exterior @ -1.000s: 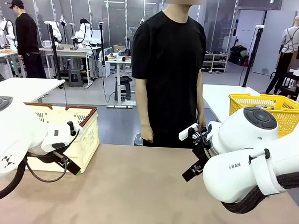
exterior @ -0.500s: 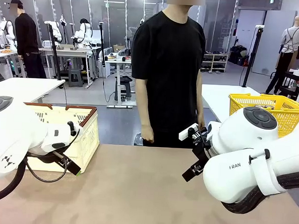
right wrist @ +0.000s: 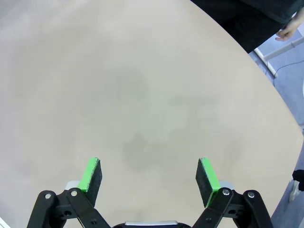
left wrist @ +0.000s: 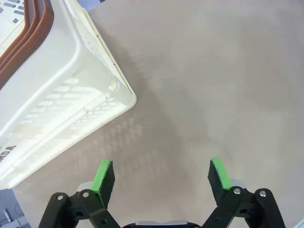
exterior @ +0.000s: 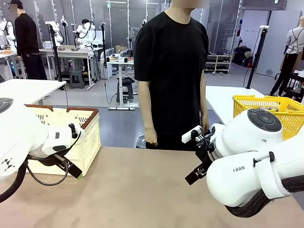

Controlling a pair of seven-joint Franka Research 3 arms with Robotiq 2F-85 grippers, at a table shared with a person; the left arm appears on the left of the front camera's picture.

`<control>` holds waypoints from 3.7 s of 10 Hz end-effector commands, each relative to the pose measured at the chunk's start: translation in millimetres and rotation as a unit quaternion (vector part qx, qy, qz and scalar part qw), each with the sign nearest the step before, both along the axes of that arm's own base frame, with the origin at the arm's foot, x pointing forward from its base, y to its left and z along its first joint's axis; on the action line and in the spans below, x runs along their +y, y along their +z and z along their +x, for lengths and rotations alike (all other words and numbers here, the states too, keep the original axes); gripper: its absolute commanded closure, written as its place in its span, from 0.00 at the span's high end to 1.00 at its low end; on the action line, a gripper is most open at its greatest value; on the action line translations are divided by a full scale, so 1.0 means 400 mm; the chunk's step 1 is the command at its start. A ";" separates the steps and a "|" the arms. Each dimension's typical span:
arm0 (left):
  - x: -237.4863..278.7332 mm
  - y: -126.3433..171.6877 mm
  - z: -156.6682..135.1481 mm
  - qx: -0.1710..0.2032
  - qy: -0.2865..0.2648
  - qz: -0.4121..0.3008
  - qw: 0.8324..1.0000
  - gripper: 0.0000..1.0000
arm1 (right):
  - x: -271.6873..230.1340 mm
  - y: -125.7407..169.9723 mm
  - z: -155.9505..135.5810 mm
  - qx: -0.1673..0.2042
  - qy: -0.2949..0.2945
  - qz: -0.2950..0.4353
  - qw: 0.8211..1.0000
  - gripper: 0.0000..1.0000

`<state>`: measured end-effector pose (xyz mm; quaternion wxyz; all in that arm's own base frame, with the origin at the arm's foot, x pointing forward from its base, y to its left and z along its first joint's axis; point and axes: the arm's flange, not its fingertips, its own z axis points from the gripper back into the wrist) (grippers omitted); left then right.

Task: Place the drinks into the Shopping basket.
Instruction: Pick up one drink and place it into the Shopping basket.

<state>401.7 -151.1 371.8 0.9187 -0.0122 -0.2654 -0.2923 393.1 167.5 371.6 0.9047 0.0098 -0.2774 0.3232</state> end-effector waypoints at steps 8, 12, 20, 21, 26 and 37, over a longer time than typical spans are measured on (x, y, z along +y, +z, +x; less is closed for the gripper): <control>0.000 0.000 0.000 0.000 0.000 0.000 1.000 1.00 | 0.000 0.000 0.000 0.000 0.000 0.000 1.000 1.00; -0.080 0.105 -0.052 -0.030 -0.034 -0.016 0.999 1.00 | 0.086 0.129 -0.017 -0.036 -0.022 -0.004 0.999 1.00; -0.149 0.295 -0.168 -0.102 -0.105 -0.013 0.989 1.00 | 0.157 0.350 -0.148 -0.135 -0.048 -0.034 0.989 1.00; -0.144 0.289 -0.148 -0.103 -0.084 -0.028 0.991 1.00 | 0.143 0.371 -0.137 -0.124 -0.017 -0.030 0.992 1.00; -0.144 0.289 -0.148 -0.103 -0.084 -0.028 0.991 1.00 | 0.143 0.371 -0.137 -0.124 -0.017 -0.030 0.992 1.00; 0.153 0.055 -0.112 0.019 0.107 -0.054 0.993 1.00 | -0.126 0.149 -0.130 0.012 -0.238 0.064 0.969 1.00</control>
